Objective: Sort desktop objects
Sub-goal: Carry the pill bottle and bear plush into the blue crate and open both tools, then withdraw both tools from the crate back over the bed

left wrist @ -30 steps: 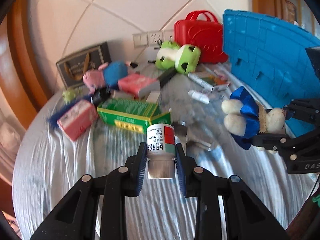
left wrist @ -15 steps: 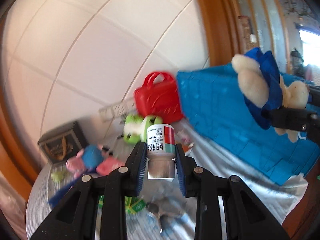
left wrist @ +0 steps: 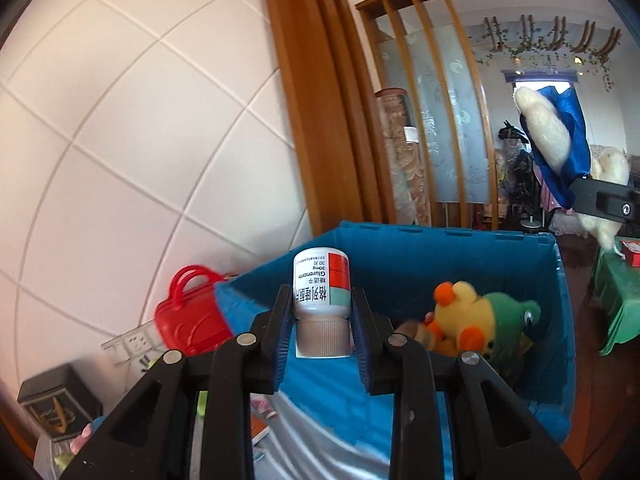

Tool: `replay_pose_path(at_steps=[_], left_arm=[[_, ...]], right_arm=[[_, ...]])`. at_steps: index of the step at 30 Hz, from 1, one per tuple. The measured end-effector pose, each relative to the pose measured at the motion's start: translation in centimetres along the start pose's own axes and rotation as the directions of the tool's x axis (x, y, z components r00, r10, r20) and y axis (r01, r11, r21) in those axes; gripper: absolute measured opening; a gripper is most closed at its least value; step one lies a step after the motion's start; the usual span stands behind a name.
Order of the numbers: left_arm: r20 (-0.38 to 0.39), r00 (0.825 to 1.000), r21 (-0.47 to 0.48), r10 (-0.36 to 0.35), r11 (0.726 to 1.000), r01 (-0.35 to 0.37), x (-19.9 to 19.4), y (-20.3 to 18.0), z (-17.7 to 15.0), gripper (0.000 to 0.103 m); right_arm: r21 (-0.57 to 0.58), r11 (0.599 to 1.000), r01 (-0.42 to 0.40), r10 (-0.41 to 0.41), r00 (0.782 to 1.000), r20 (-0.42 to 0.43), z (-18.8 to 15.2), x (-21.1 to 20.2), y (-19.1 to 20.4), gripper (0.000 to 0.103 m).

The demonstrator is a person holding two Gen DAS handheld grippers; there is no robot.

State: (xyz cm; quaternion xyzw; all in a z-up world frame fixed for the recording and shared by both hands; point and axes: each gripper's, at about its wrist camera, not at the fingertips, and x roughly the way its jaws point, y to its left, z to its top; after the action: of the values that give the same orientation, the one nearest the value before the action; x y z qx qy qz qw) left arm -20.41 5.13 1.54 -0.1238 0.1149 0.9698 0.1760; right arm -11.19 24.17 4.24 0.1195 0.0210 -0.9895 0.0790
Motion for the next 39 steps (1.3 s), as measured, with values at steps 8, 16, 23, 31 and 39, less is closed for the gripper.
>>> replay_pose_path(at_steps=[8, 16, 23, 31, 39], left_arm=[[-0.038, 0.999, 0.014, -0.021, 1.0, 0.021, 6.3, -6.0, 3.1, 0.027], [-0.088, 0.993, 0.034, 0.08, 0.996, -0.078, 9.3, -9.0, 4.3, 0.035], [-0.026, 0.98, 0.042, 0.195, 0.98, -0.194, 7.6, -10.1, 4.4, 0.087], [-0.026, 0.975, 0.029, 0.221, 0.975, -0.22, 6.6, -10.2, 4.5, 0.09], [-0.037, 0.965, 0.004, 0.259, 0.966, -0.259, 5.1, -8.9, 3.5, 0.09]], right_arm=[[0.096, 0.995, 0.036, -0.035, 0.999, -0.013, 0.8, 2.5, -8.5, 0.059], [0.151, 0.985, 0.086, -0.065, 0.988, -0.142, -0.1, 7.9, -13.4, 0.072], [0.195, 0.974, 0.119, -0.098, 0.989, -0.111, -0.6, 7.2, -15.4, 0.098], [0.248, 0.967, 0.063, -0.048, 0.997, -0.066, -0.7, 4.6, -15.3, 0.103], [0.208, 0.978, 0.015, -0.007, 0.999, -0.04, -0.6, 3.7, -12.5, 0.103]])
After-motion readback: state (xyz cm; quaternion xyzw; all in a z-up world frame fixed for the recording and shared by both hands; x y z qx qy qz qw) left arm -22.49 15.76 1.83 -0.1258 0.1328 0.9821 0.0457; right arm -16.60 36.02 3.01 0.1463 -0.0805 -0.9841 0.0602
